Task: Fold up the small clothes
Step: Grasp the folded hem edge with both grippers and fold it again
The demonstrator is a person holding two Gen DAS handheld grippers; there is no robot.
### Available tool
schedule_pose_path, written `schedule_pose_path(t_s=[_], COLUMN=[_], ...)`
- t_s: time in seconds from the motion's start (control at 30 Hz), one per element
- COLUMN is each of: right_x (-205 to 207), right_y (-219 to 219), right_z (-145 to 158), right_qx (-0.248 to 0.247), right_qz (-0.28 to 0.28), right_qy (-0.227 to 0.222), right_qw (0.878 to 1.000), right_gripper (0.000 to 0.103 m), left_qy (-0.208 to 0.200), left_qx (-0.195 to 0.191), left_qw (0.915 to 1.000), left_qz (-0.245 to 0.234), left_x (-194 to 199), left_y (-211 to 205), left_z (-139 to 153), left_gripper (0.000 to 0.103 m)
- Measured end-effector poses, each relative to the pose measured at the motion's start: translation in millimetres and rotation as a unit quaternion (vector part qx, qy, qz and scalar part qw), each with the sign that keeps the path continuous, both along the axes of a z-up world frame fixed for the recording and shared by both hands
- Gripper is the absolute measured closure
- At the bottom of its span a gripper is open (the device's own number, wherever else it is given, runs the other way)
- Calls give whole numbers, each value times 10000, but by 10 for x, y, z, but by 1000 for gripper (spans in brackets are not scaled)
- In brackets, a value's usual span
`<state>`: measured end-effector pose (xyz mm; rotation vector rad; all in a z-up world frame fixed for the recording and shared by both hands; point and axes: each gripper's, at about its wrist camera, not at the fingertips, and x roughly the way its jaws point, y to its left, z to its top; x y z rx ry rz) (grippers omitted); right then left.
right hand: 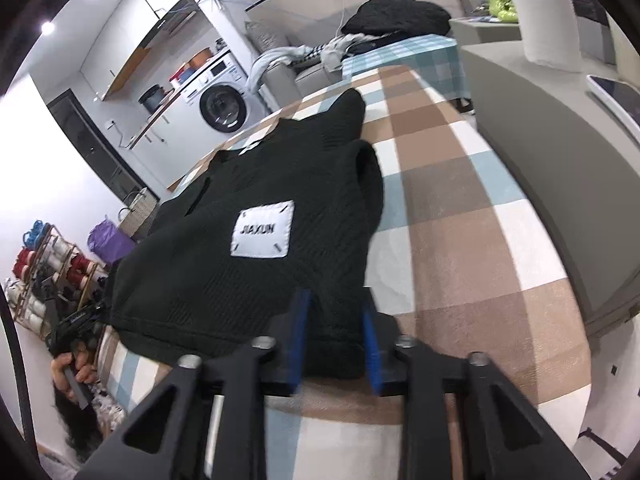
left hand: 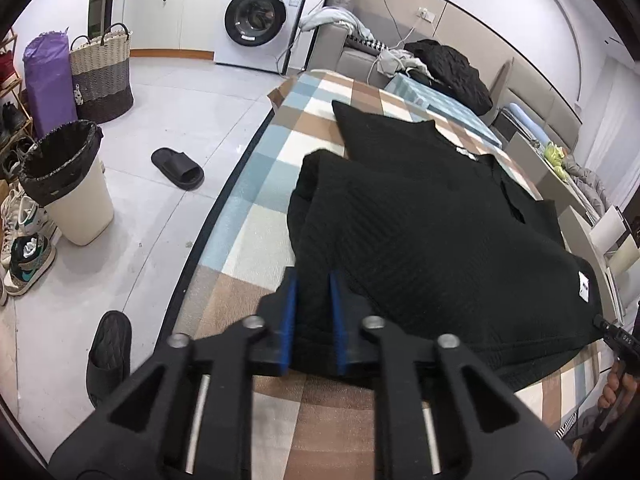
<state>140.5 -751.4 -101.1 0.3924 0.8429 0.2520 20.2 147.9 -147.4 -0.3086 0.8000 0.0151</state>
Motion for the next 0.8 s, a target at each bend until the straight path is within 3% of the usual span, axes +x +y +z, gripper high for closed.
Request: schedule_pose_path(t_s=[0.1,0.33,0.47,0.6,0.8], right_x=[-17,116,358,560,701], right_y=[26,59,35,-39,-44], right_z=[57,550,737,672,287], right_qx=[-95,-88,-36,147,133], right_qz=[24,-9,-170,-351,-315], right_qy=[-120,-831,-1000,-807,-255], right_qw=[9999,9965,9948,9960,9991], right_gripper=[95,97,97,97,96], left_qy=[-184,-602,-718,-682,-186], left_qx=[24,-140,-266,-347,-161], left_qw=[9998,9981,9970,9970,9996], left_qz=[-4,40,123,119,135], left_x=[-30,234,492,694,858], left_y=[4,91,161,216,181], left_z=[111,525,693,725,349], left_gripper=[97,98,98,98,98])
